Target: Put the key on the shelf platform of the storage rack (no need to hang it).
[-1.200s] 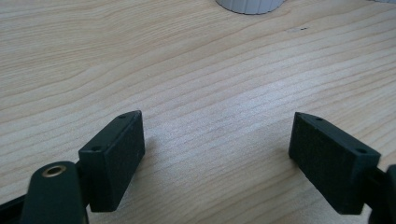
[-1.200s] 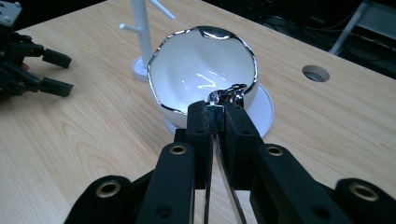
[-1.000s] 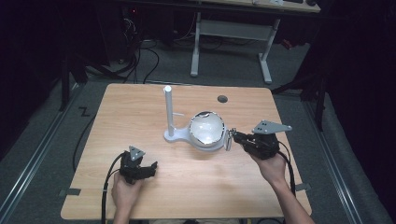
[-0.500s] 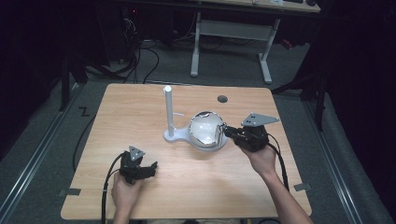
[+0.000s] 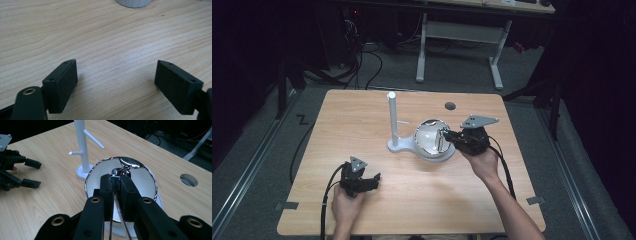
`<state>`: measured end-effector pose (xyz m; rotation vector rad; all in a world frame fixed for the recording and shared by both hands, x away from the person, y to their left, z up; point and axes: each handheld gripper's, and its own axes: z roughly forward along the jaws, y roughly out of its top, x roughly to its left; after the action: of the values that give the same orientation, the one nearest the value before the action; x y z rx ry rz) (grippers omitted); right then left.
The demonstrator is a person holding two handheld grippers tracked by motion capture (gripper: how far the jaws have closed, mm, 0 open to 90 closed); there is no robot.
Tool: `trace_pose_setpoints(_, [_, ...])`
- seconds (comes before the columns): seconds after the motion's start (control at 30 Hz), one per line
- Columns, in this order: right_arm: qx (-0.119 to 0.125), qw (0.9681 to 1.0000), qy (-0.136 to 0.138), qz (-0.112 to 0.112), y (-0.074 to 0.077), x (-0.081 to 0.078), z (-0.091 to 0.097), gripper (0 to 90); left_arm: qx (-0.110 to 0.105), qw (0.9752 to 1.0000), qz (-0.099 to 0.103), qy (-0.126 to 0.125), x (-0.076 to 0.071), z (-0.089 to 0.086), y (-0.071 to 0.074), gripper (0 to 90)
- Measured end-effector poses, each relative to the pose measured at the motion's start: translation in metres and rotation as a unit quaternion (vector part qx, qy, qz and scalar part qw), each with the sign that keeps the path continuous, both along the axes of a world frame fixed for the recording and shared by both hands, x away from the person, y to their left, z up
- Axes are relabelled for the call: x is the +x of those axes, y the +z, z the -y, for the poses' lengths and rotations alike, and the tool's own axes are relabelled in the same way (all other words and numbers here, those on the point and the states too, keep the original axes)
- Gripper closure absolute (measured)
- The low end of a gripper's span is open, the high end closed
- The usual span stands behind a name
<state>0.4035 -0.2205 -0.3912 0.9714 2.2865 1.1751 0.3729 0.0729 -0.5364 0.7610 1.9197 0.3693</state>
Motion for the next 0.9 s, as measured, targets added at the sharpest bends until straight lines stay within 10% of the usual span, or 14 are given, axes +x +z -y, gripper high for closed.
trace_pose_setpoints(0.9, [-0.025,0.9992,0.003,-0.032,-0.027,0.039,-0.03,82.2,0.0,1.0,0.0,0.0,0.0,0.0,0.0,18.7])
